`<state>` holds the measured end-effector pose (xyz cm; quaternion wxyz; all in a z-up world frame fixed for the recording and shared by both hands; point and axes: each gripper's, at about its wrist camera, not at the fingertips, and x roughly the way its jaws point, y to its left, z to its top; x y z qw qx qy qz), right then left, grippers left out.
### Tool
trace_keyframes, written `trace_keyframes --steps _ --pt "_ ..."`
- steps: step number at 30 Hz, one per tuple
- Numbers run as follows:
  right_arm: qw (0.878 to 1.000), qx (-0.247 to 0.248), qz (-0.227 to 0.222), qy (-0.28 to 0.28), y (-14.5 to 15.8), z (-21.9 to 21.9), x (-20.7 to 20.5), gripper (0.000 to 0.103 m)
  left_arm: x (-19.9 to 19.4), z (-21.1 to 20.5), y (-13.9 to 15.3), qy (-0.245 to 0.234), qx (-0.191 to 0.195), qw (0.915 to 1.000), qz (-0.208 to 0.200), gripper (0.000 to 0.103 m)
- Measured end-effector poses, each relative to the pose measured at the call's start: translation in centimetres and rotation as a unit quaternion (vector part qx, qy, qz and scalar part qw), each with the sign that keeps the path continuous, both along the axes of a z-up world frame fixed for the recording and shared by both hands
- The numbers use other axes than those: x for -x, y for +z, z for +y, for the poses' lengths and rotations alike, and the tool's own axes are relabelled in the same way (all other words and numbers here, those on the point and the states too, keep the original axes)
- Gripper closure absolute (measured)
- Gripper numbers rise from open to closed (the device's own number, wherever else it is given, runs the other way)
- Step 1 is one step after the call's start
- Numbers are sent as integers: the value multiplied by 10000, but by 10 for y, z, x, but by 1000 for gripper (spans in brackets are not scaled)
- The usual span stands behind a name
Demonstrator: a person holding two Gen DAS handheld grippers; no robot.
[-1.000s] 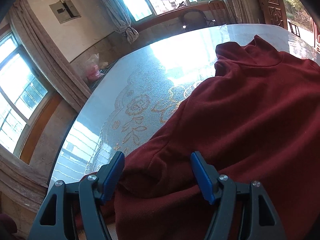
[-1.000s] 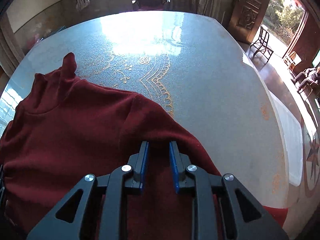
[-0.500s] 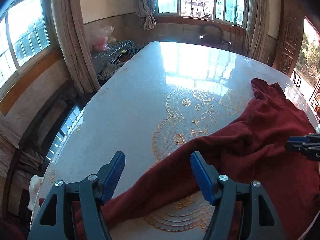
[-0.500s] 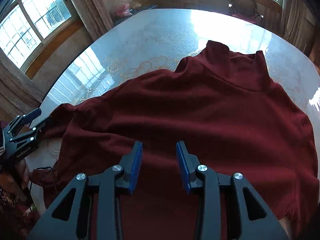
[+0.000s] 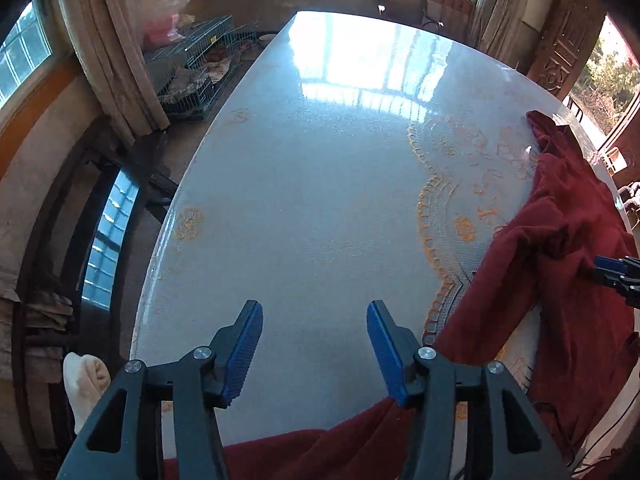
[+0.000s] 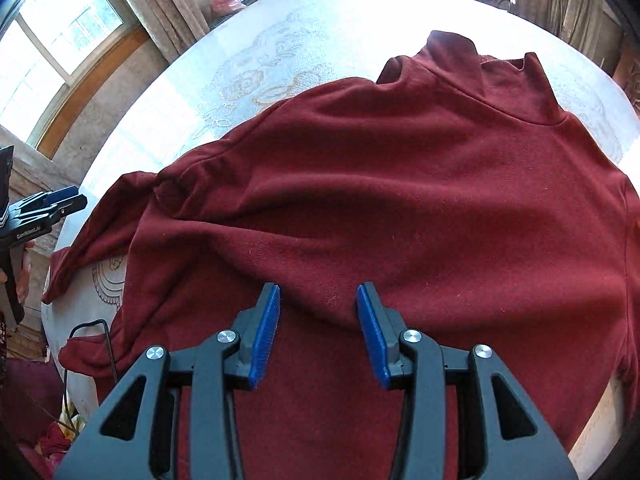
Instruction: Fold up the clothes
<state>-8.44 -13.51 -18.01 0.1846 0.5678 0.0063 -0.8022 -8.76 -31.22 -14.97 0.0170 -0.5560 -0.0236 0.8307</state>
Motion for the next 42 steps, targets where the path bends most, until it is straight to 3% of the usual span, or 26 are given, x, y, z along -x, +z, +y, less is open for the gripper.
trace_keyframes --steps 2,5,18,21,22,24,25,26,28,31,33,35,38,42 --pt "10000 -29 11 -5 0 -2 -6 56 -5 -8 -2 -147 -190 9996 -126 50" --pt "10000 -51 28 8 0 -6 -14 55 -23 -5 -11 -564 46 9978 -351 50" --pt "9995 -131 115 274 -4 -21 -49 45 -77 -13 -13 -989 -324 9935 -464 50" --pt "9994 -107 117 295 -5 -23 -58 44 -82 7 -14 -1291 133 9905 -464 49" --pt "9995 -95 114 293 -5 -23 -61 44 -83 14 -14 -1393 291 9887 -462 52" --pt "9995 -63 114 287 -6 -24 -67 44 -86 26 -14 -1532 571 9856 -433 86" --pt "9995 -43 118 285 -7 -24 -71 44 -87 32 -14 -1563 689 9845 -405 93" --pt "9995 -20 119 277 -7 -24 -74 44 -87 38 -15 -1594 807 9832 -376 99" --pt "9996 29 117 260 -7 -23 -81 44 -87 48 -15 -1651 955 9809 -371 99" --pt "9996 112 103 218 -7 -22 -91 44 -75 34 5 -1239 365 9915 -153 100" --pt "9996 182 101 167 -8 -21 -99 44 -61 11 30 -705 105 9972 239 100" --pt "9996 225 107 131 -9 -20 -106 44 -49 -21 55 -129 99 9980 617 100" --pt "9996 161 143 155 -11 -24 -119 45 -39 -54 86 563 383 9914 1119 100" --pt "9995 32 210 227 -16 -31 -137 45 -3 -68 81 888 721 9879 1048 99"
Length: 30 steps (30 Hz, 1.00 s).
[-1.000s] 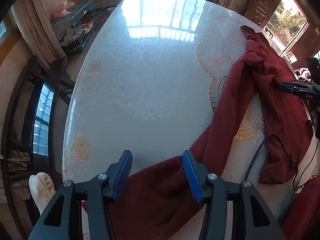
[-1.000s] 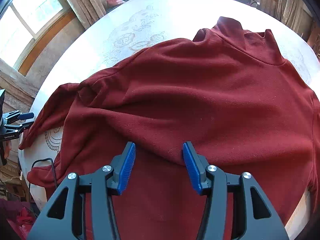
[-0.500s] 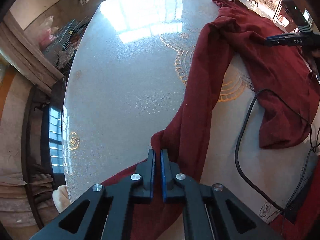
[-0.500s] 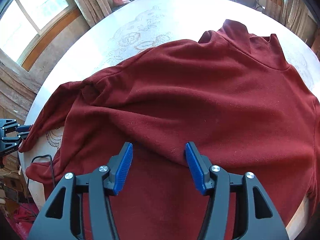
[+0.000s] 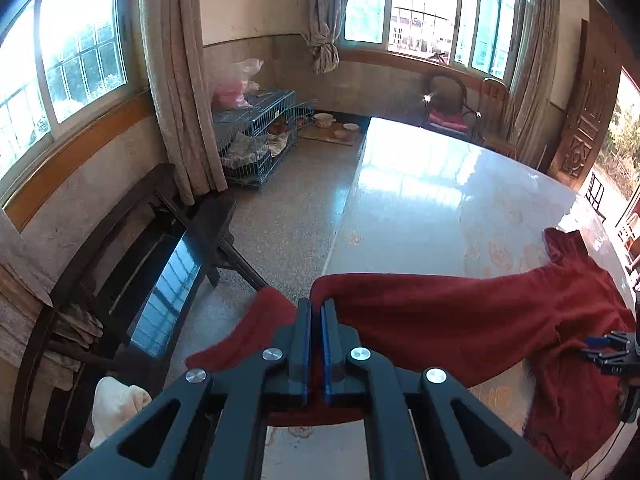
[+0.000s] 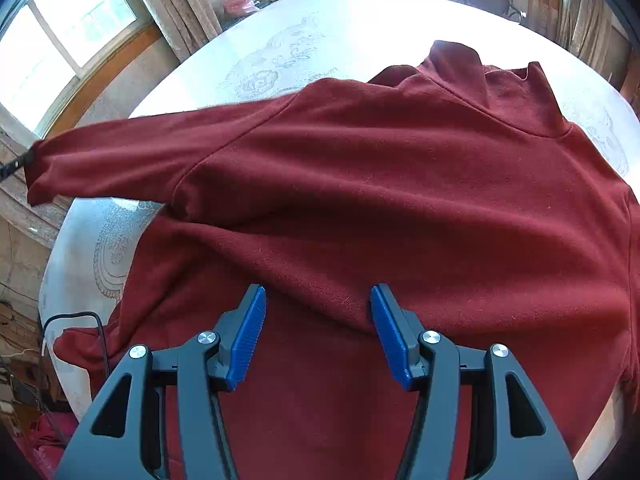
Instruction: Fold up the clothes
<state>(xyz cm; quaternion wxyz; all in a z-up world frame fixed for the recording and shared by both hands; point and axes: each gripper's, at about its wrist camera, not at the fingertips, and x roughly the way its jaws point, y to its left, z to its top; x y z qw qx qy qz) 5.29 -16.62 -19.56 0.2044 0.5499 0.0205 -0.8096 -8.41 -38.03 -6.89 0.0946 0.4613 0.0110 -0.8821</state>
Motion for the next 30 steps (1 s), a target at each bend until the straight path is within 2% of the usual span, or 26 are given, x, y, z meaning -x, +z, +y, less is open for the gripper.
trace_keyframes --steps 9,11,12,14,16,18,21,23,26,28,30 --pt "9991 -395 105 137 -7 -18 -43 44 82 -31 -13 791 662 9944 -206 96" --pt "9995 -266 72 124 -6 -16 -54 44 90 -44 -33 1045 472 9917 -587 96" --pt "9999 -90 54 88 -4 -11 -61 44 87 -50 -36 1227 369 9901 -580 96" --pt "9993 300 179 -144 5 7 -75 45 74 -55 -32 1571 240 9869 -295 96" --pt "9963 545 446 -500 13 49 -51 45 65 -39 -20 1321 -126 9910 199 95" --pt "9923 484 718 -886 25 57 2 45 68 -1 -11 786 -206 9958 415 92" --pt "9865 228 834 -1393 58 65 96 45 87 85 -9 -373 -372 9978 403 90" --pt "9832 184 779 -1643 78 87 139 45 104 151 -13 -1133 -445 9923 218 90" --pt "9831 73 727 -1678 92 121 148 46 122 243 -31 -2022 -679 9769 -116 90" --pt "9850 -198 775 -1528 90 117 166 50 131 297 -46 -2468 -635 9663 -363 90" --pt "9864 -390 793 -1383 83 109 187 55 138 335 -65 -2676 -379 9604 -672 90"
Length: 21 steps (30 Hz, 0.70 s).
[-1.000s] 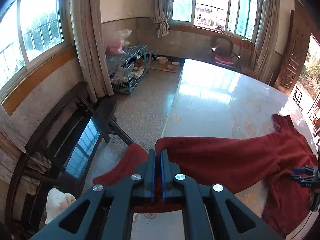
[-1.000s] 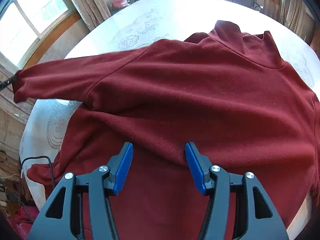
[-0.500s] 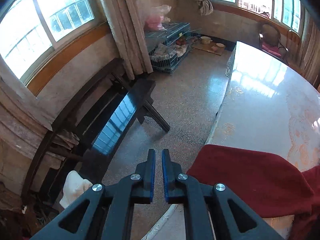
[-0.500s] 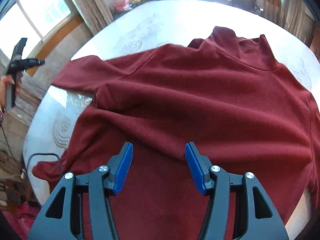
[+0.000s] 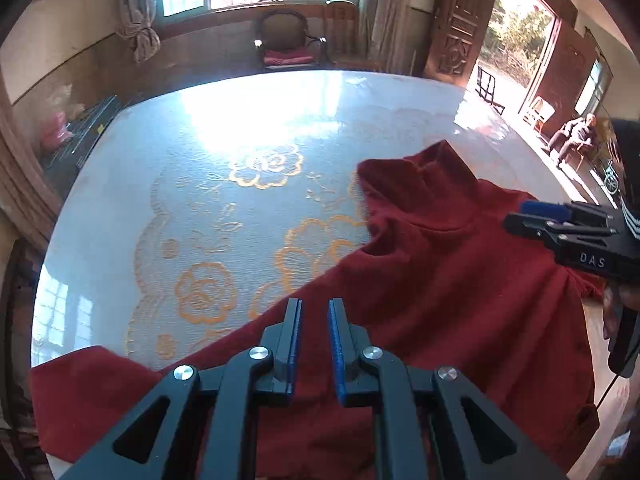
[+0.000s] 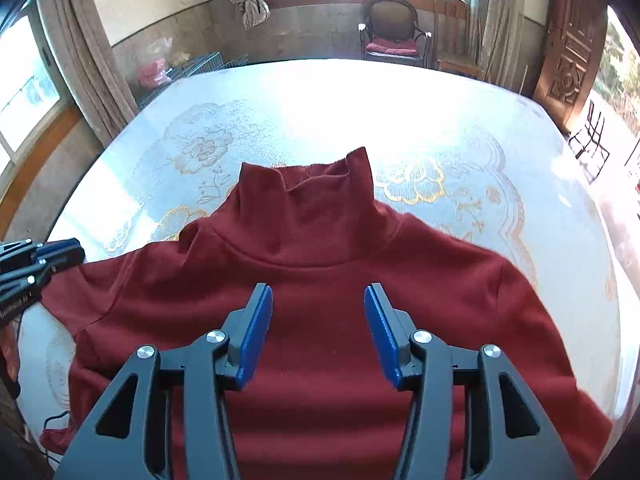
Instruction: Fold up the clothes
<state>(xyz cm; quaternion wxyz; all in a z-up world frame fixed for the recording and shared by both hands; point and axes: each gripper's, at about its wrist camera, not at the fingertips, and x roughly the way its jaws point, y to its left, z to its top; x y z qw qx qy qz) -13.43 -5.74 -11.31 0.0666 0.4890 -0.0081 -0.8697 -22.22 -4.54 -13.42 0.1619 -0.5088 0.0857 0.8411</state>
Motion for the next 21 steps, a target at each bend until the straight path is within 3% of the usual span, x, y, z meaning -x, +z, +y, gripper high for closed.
trace_keyframes --steps 1,4,6,7,11,16,21 --pt "10000 0 -37 42 -8 -5 11 56 4 12 -11 -94 150 9998 -113 90" --pt "9992 66 -354 142 -33 -13 37 57 12 31 -28 -205 611 9978 156 88" --pt "9981 -77 -604 108 -56 -16 54 58 26 33 -29 -175 763 9967 233 87" --pt "9986 -124 -509 89 -61 -16 60 58 35 32 -29 -99 764 9968 233 86" --pt "9991 -262 -338 -21 -63 -12 93 57 72 27 -29 212 923 9942 506 79" --pt "9992 -338 -192 -129 -63 -5 141 56 84 26 -30 238 938 9925 744 77" --pt "9997 110 27 -214 -46 17 131 53 94 26 -31 257 948 9904 977 77"
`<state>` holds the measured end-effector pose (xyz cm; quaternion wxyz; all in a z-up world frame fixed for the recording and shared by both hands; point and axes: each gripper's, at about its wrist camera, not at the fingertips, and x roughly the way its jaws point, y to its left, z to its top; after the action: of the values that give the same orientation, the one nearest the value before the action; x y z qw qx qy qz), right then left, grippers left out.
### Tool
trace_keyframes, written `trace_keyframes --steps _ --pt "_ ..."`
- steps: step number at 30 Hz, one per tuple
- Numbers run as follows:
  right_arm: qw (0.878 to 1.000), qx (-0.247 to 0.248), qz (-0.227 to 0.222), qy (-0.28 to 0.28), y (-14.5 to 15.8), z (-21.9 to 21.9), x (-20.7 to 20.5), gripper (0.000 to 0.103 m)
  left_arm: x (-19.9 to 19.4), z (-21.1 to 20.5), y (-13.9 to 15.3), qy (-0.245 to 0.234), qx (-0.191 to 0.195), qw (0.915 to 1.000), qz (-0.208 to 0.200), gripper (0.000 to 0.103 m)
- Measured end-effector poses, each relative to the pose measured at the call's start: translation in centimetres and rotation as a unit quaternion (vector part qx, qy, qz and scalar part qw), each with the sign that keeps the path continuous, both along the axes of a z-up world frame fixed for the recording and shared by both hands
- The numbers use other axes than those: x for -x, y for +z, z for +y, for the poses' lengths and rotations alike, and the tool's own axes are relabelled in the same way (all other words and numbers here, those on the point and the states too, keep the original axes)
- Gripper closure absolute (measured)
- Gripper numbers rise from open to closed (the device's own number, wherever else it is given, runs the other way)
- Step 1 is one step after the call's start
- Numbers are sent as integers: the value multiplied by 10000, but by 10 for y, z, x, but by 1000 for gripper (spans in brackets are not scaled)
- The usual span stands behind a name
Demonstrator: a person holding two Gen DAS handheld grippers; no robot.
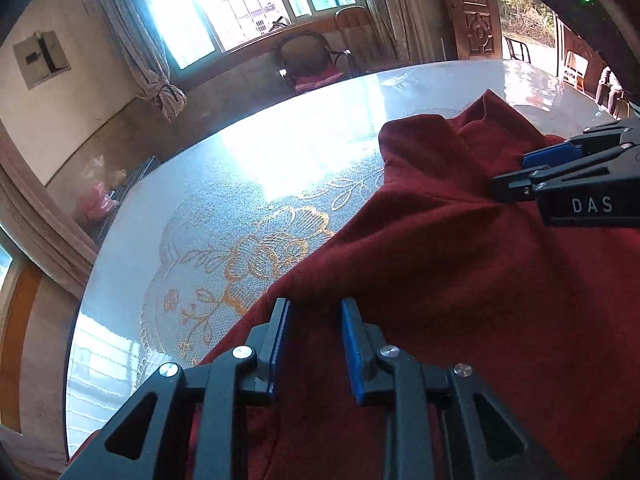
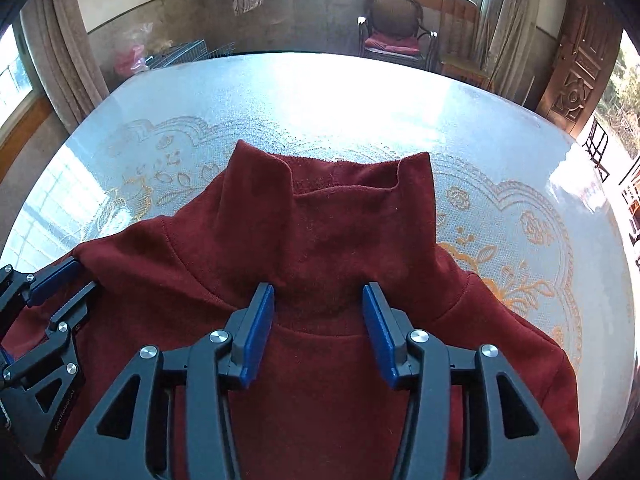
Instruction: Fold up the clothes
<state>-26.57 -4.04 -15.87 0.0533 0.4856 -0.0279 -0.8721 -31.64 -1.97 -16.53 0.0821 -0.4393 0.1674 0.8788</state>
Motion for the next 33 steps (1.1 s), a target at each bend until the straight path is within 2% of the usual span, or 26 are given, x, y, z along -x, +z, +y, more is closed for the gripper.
trace_keyframes --steps 1,4,7,9,11,13,16,17,19,23,26,28,31,33 --pt "9999 95 46 -17 4 5 -3 53 2 0 0 0 3 10000 47 77" --pt "9992 333 181 -92 17 19 -19 53 -10 -17 11 200 -449 9988 8 77" --pt "9989 439 124 -127 27 40 -73 53 -51 -31 28 162 -828 9963 165 78" --pt "9985 521 -95 -167 26 53 -111 53 -79 -35 33 -42 -969 9952 103 78" --pt "9971 647 -342 -188 20 64 -148 53 -110 -24 33 -442 -916 9948 28 78" --pt "9957 728 -570 -92 11 58 -178 53 -139 -8 29 -848 -663 9942 -27 77" --pt "9965 454 -676 168 -4 38 -214 53 -170 7 10 -1190 -276 9921 -298 77" --pt "9967 355 -683 251 -7 32 -225 53 -178 6 4 -1167 -197 9921 -412 77" --pt "9966 227 -710 345 -9 28 -245 53 -200 -7 0 -983 -283 9939 -417 77" --pt "9962 -104 -752 429 -10 35 -288 53 -235 -38 4 -725 -342 9951 -570 77" --pt "9947 -417 -915 223 -5 48 -314 55 -257 -61 7 -582 -244 9960 -635 77" --pt "9951 -262 -951 80 2 55 -328 55 -275 -74 9 -448 -234 9965 -664 77" --pt "9970 141 -743 170 17 53 -346 54 -303 -90 14 -226 -511 9965 -623 77" --pt "9974 13 -629 342 21 45 -352 53 -317 -100 17 -83 -707 9958 -570 77"
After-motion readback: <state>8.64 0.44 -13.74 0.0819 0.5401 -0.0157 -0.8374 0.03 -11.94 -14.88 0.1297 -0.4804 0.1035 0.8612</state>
